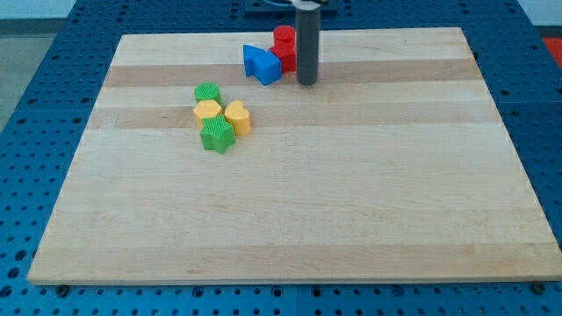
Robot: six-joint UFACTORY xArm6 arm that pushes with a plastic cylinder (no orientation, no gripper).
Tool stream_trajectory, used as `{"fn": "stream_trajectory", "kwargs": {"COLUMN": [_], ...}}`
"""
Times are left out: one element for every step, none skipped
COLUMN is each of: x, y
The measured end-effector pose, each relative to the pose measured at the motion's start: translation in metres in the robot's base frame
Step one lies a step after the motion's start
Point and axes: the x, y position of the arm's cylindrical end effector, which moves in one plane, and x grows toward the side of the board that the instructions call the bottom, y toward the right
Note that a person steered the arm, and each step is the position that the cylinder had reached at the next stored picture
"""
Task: Move the red circle into the red star
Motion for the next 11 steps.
{"fn": "stream_trajectory", "kwargs": {"x": [-0.034,-0.078,-0.111,-0.111,-0.111,-0.111,-0.110,-0.103,-0.094,-0.093,-0.093], "y": [0.024,0.031,0.020,0.012,-0.008,-0.030,-0.039,-0.039,-0.043,-0.044,-0.044]}}
